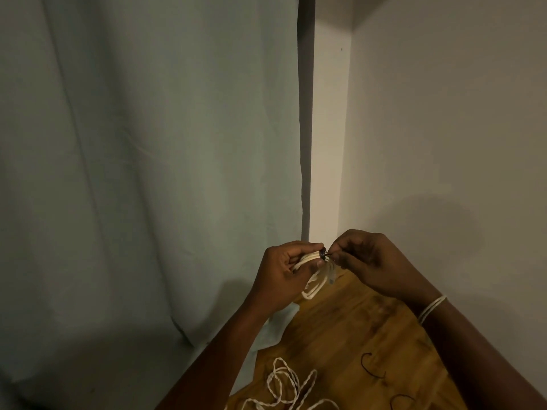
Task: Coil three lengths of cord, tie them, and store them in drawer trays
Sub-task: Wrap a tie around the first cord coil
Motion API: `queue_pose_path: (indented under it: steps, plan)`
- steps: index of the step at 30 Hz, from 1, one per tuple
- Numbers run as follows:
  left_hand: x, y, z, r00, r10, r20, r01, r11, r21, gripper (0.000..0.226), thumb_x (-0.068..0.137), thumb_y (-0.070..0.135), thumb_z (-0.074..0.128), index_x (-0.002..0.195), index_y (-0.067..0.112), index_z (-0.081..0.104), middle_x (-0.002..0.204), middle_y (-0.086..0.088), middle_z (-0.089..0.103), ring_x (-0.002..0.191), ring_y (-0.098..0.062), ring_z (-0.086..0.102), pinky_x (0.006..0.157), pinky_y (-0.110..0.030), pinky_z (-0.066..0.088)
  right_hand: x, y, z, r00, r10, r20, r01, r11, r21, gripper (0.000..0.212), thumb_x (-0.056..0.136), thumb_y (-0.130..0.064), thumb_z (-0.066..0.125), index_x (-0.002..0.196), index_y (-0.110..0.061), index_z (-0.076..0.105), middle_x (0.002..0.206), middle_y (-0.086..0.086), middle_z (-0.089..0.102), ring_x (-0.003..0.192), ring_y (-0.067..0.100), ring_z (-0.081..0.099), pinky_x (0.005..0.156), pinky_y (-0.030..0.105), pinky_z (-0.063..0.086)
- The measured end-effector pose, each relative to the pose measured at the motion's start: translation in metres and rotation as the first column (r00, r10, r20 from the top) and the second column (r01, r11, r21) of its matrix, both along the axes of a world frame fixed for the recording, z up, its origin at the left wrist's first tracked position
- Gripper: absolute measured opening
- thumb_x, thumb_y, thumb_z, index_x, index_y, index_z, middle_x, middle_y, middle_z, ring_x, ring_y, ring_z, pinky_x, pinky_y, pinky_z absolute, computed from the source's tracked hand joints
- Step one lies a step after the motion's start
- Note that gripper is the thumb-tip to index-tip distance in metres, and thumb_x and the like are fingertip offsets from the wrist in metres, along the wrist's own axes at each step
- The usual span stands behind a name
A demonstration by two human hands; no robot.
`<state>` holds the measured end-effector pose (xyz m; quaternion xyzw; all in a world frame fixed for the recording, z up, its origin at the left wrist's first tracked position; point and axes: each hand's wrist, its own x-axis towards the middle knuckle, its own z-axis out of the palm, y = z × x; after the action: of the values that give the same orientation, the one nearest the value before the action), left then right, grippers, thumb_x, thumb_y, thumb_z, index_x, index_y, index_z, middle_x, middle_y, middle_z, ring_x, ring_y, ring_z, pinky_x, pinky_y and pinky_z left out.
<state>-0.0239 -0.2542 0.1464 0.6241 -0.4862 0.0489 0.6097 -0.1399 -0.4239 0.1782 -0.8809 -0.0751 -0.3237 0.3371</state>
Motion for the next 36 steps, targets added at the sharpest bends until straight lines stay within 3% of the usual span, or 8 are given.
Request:
queue_pose_path:
  steps: [8, 13, 21, 27, 36]
  plan:
    - [-0.003, -0.004, 0.003, 1.000, 0.006, 0.005, -0.005, 0.999, -0.035, 0.028, 0.084, 0.015, 0.074, 0.113, 0.013, 0.072, 0.106, 0.008, 0.073, 0.098, -0.006, 0.070, 0.086, -0.023, 0.057, 0.003, 0.010, -0.004, 0.993, -0.029, 0.111, 0.044, 0.990, -0.137, 0.011, 0.093, -0.009, 0.063, 0.094, -0.013, 0.073, 0.085, -0.008, 0.067, 0.081, 0.007, 0.064, 0.067, 0.008, 0.047]
    - [-0.004, -0.004, 0.003, 1.000, -0.026, 0.012, 0.026, 0.999, -0.026, 0.030, 0.085, 0.017, 0.074, 0.114, 0.011, 0.071, 0.107, 0.005, 0.073, 0.098, -0.009, 0.070, 0.086, -0.026, 0.058, 0.003, 0.014, -0.004, 0.984, -0.076, 0.161, 0.084, 0.996, -0.041, 0.014, 0.091, -0.009, 0.065, 0.092, -0.021, 0.072, 0.081, -0.011, 0.067, 0.076, 0.009, 0.064, 0.062, 0.008, 0.047]
    - [-0.005, -0.006, 0.002, 0.999, -0.018, -0.037, 0.017, 0.999, -0.037, 0.028, 0.085, 0.014, 0.073, 0.113, 0.014, 0.071, 0.105, 0.007, 0.074, 0.097, -0.011, 0.071, 0.086, -0.027, 0.058, -0.002, 0.006, -0.001, 0.990, -0.009, 0.143, 0.020, 0.997, -0.072, 0.010, 0.090, -0.004, 0.067, 0.093, -0.011, 0.073, 0.083, -0.006, 0.069, 0.075, 0.011, 0.066, 0.066, 0.012, 0.051]
    - [-0.008, -0.010, 0.001, 0.999, -0.018, -0.030, 0.017, 0.999, -0.040, 0.028, 0.085, 0.013, 0.073, 0.113, 0.011, 0.072, 0.106, 0.003, 0.074, 0.097, -0.012, 0.071, 0.086, -0.028, 0.058, -0.001, 0.003, -0.005, 0.993, -0.047, 0.105, 0.051, 0.998, -0.043, 0.009, 0.094, -0.012, 0.062, 0.092, -0.014, 0.070, 0.083, -0.006, 0.067, 0.078, 0.013, 0.064, 0.067, 0.017, 0.054]
    - [-0.016, -0.019, 0.002, 0.999, 0.036, -0.037, -0.038, 0.998, -0.047, 0.027, 0.087, 0.016, 0.071, 0.114, 0.012, 0.072, 0.107, 0.003, 0.074, 0.098, -0.008, 0.070, 0.086, -0.024, 0.057, -0.004, 0.008, -0.008, 0.981, -0.067, 0.182, 0.084, 0.993, -0.087, 0.012, 0.093, -0.007, 0.062, 0.093, -0.019, 0.067, 0.087, -0.010, 0.063, 0.083, 0.010, 0.061, 0.069, 0.010, 0.049]
